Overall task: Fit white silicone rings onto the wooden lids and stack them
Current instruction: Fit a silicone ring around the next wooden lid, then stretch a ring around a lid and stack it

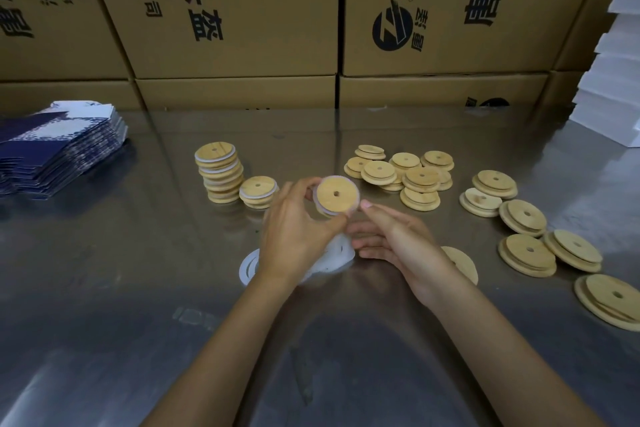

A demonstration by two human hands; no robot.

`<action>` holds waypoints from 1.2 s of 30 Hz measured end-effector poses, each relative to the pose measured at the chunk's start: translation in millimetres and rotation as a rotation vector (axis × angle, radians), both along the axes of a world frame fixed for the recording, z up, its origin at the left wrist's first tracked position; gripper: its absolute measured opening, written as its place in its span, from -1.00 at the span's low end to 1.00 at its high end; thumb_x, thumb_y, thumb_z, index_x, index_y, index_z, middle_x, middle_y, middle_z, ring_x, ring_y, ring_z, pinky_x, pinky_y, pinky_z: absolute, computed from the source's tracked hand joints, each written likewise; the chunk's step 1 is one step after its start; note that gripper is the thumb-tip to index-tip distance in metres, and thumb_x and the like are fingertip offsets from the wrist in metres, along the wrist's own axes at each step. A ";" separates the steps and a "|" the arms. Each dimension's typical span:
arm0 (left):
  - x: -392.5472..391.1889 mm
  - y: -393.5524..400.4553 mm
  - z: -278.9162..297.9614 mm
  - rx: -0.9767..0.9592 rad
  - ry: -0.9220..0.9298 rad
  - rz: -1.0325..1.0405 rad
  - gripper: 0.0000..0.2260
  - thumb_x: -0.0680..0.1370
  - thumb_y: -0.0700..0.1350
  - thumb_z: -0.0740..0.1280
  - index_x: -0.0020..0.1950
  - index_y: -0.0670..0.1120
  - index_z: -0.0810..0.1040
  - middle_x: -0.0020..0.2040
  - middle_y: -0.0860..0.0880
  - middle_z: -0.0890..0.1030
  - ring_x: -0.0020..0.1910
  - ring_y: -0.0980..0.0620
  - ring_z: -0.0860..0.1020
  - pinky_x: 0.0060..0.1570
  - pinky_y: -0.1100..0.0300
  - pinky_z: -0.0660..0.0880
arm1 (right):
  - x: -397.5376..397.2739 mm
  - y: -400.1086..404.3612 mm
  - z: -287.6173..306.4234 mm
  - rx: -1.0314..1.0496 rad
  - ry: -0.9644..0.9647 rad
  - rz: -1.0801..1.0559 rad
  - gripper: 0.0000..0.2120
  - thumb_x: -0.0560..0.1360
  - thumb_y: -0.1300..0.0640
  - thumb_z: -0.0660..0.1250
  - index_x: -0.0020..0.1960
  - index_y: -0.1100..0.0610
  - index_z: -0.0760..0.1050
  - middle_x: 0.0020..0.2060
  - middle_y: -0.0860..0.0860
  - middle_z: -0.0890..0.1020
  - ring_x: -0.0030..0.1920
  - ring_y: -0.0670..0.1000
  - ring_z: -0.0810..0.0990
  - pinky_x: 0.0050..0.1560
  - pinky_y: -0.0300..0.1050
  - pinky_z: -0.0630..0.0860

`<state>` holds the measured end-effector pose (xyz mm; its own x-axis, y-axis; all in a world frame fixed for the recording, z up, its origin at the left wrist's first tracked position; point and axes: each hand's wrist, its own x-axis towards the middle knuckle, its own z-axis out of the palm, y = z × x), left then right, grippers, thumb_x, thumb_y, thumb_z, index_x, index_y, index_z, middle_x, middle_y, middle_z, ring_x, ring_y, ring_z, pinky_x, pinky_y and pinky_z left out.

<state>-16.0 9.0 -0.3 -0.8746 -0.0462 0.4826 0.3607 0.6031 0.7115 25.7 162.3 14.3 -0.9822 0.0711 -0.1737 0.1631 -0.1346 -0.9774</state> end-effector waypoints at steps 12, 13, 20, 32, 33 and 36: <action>-29.2 -63.7 -4.9 0.180 -0.053 0.374 -0.58 0.40 0.00 0.51 0.18 -0.08 0.49 0.09 -0.03 0.63 0.16 -0.09 0.54 0.02 0.06 0.47 | 0.3 1.5 2.9 -0.043 -0.028 -0.015 -0.76 0.62 0.02 0.33 0.10 0.18 0.61 -0.06 0.21 0.74 -0.20 0.06 0.63 -0.13 -0.14 0.62; -29.9 -64.4 -7.0 0.171 -0.057 0.376 -0.58 0.40 -0.01 0.52 0.16 -0.10 0.47 0.09 -0.06 0.62 0.16 -0.11 0.52 0.04 0.02 0.47 | 0.1 1.7 2.7 -0.041 -0.029 -0.014 -0.76 0.62 0.02 0.33 0.10 0.18 0.61 -0.06 0.21 0.74 -0.20 0.06 0.64 -0.13 -0.14 0.62; -32.1 -62.5 -11.1 0.126 -0.055 0.383 -0.69 0.43 -0.07 0.50 0.02 -0.12 0.44 0.10 -0.06 0.41 0.09 -0.11 0.48 0.03 0.08 0.40 | -1.4 3.0 -0.5 -0.009 -0.036 -0.022 -0.77 0.60 0.02 0.35 0.08 0.17 0.61 -0.12 0.17 0.75 -0.25 0.02 0.65 -0.17 -0.17 0.63; -23.4 -51.8 0.1 0.020 -0.014 0.327 -0.76 0.54 -0.09 0.36 0.18 -0.13 0.56 0.24 -0.13 0.40 0.21 -0.16 0.47 0.21 0.03 0.42 | -2.6 76.2 20.2 1.030 0.224 0.029 -0.89 0.48 0.08 0.35 -0.16 -0.11 0.60 -0.22 -0.25 0.64 -0.16 -0.21 0.58 -0.10 -0.17 0.51; -21.2 -47.8 1.5 0.004 -0.001 0.297 -0.78 0.54 -0.10 0.34 0.16 -0.12 0.56 0.22 -0.11 0.40 0.18 -0.14 0.49 0.18 0.05 0.43 | -3.1 84.1 20.1 1.052 0.153 0.054 -0.90 0.47 0.08 0.35 -0.19 -0.08 0.60 -0.24 -0.22 0.65 -0.14 -0.18 0.60 -0.07 -0.12 0.53; -14.5 -33.5 2.5 -0.053 0.017 0.141 -0.83 0.57 -0.09 0.30 0.13 -0.09 0.56 0.18 -0.02 0.40 0.11 -0.05 0.53 0.13 0.04 0.49 | -3.5 96.1 18.1 1.011 -0.021 0.157 -0.92 0.48 0.07 0.38 -0.15 -0.01 0.65 -0.16 -0.09 0.69 -0.05 -0.08 0.63 -0.04 -0.14 0.54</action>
<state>-30.5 -24.5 2.2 -0.8531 -0.1416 0.5021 0.2816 0.6851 0.6718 22.2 258.4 32.4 -0.9905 0.0652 -0.1212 0.1267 0.7758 -0.6181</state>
